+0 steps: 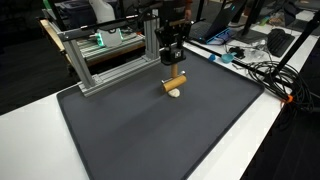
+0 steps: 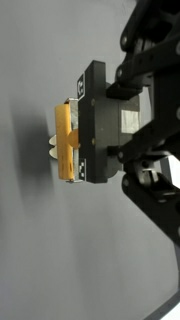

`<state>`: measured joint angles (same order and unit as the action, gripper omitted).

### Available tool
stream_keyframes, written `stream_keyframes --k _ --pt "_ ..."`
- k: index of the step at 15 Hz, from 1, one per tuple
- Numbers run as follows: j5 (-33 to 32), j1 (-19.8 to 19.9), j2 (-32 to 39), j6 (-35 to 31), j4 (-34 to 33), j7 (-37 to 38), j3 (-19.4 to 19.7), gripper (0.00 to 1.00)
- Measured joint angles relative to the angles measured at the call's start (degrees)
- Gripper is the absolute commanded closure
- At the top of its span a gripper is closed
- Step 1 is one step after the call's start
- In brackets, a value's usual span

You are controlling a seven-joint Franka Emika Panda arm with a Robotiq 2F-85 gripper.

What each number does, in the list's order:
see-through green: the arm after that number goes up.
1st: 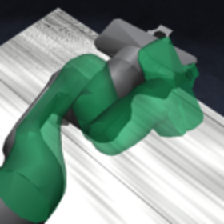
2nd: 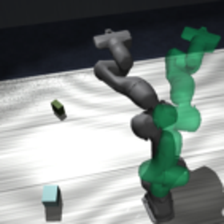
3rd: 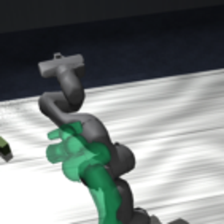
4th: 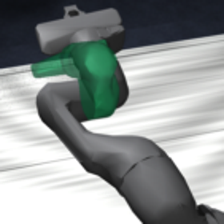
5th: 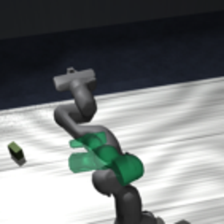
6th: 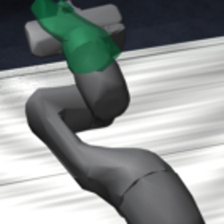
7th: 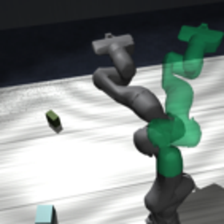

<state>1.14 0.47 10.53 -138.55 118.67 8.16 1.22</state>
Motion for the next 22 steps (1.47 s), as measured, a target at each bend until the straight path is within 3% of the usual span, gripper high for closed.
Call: stream_keyframes --k 14,22 --pt "-0.5 -1.4 4.4 -1.2 -0.9 8.1 0.3 0.79" --pt "-2.2 -0.6 1.3 1.5 -2.2 5.8 1.8 0.79"
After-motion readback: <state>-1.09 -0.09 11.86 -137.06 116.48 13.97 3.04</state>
